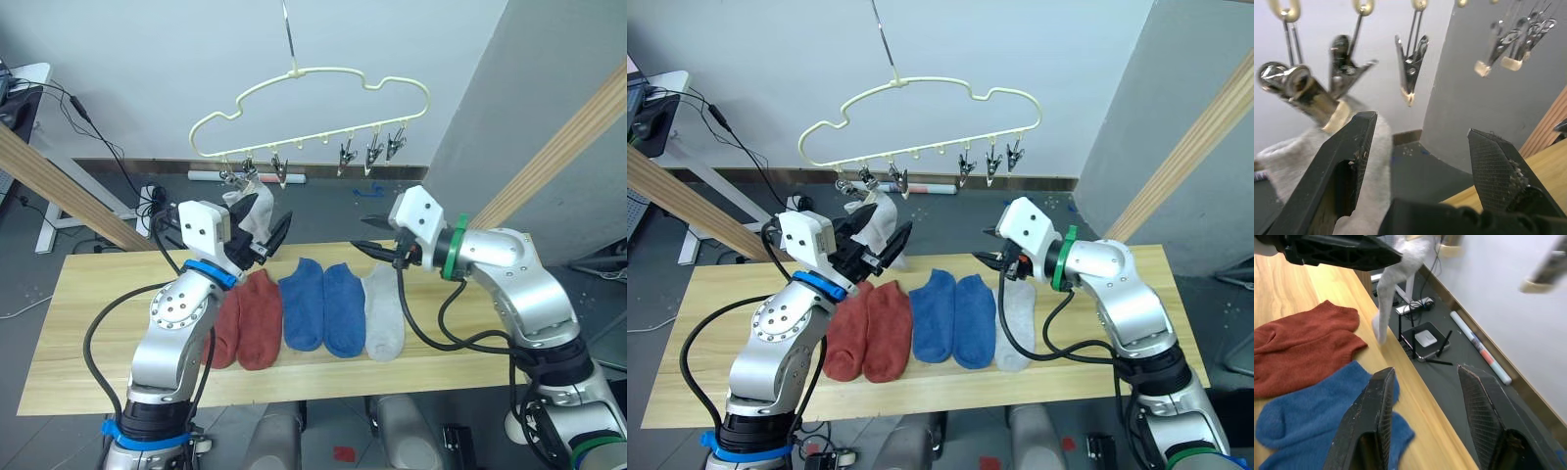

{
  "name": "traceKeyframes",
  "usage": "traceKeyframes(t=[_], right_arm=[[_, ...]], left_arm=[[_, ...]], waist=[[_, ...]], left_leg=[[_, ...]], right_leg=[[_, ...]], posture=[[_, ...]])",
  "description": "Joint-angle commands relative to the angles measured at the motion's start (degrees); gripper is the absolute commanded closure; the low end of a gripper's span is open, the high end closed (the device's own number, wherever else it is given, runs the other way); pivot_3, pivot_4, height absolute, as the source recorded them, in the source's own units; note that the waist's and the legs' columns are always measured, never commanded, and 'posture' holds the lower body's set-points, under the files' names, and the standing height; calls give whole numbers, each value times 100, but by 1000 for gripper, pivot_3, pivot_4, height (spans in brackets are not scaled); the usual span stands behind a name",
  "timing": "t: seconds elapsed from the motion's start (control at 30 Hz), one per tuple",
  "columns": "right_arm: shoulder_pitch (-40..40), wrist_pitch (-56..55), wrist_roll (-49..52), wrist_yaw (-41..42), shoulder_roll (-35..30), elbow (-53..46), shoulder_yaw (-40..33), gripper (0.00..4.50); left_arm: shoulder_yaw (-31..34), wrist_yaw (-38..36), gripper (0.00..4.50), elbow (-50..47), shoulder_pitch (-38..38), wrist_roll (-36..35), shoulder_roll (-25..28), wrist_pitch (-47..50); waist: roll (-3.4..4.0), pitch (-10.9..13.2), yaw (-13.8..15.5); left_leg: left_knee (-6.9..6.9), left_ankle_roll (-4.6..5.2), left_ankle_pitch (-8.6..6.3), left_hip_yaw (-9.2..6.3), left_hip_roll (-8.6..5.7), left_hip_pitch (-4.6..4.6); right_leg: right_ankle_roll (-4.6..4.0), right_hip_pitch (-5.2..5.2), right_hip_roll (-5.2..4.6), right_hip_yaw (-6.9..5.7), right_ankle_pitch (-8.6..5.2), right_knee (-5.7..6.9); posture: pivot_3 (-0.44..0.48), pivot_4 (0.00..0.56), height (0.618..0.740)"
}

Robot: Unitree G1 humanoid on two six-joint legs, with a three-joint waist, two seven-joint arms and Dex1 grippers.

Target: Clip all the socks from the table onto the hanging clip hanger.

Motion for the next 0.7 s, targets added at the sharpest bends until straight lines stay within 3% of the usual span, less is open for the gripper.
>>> traceKeyframes(t=[0.03,0.7], right_arm=[[120,202,225,-81,-184,-373,-306,2386],[240,302,669,-144,-785,-471,-626,2386]], left_arm=[[64,79,1141,220,-19,185,-85,-410],[364,340,1141,1968,-1342,521,-286,-1634]], waist=[[-1,1,2],[-8,5,-7]], left_leg=[[1,1,0,1,0,0],[5,6,3,14,-2,-2]], right_leg=[[0,1,0,-1,0,0],[6,1,-2,2,4,0]], posture=[[-92,340,740],[-116,341,740]])
